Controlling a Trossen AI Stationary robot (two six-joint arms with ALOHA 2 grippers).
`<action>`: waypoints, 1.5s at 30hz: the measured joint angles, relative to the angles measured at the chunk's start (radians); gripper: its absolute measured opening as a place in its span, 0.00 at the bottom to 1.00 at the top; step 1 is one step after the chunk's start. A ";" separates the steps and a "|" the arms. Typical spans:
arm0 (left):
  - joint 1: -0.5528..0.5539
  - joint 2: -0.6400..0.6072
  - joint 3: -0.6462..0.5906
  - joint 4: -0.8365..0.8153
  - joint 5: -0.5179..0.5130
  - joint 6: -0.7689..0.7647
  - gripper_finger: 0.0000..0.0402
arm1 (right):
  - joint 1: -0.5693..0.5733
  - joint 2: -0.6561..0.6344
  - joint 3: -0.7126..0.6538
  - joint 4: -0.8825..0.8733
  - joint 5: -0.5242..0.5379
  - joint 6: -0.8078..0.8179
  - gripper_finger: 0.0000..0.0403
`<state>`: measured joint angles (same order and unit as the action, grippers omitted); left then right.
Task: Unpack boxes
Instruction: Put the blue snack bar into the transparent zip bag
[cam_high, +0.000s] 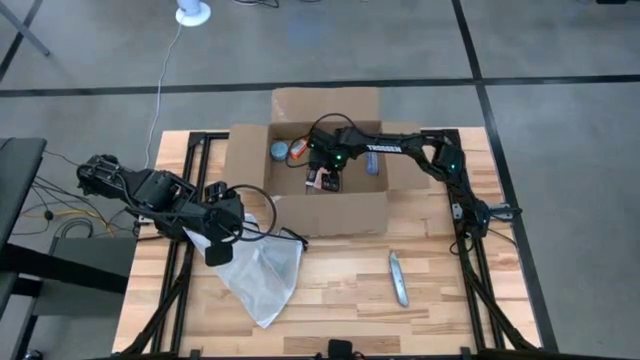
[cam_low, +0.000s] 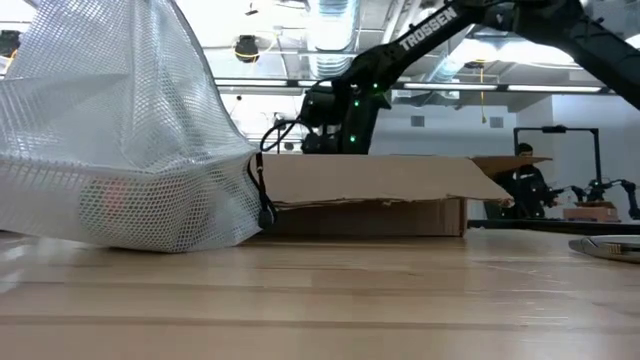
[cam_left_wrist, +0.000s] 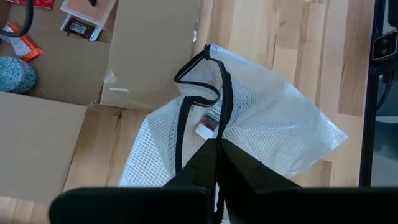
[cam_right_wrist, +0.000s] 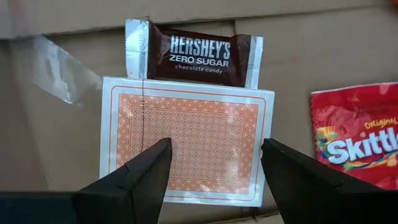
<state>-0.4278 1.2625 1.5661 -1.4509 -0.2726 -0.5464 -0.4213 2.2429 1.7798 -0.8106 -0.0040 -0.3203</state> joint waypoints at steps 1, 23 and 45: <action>0.000 0.000 0.000 0.000 0.001 0.000 0.00 | 0.000 0.001 0.000 -0.001 -0.001 -0.013 0.58; 0.007 0.000 0.000 0.001 0.003 -0.035 0.00 | -0.156 0.007 0.125 -0.211 0.000 0.299 0.49; 0.045 0.000 0.000 0.002 -0.027 -0.174 0.00 | -0.163 0.006 0.128 -0.230 -0.169 0.258 0.49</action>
<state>-0.3832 1.2621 1.5661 -1.4494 -0.2993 -0.7200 -0.5845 2.2486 1.9083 -1.0410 -0.1734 -0.0625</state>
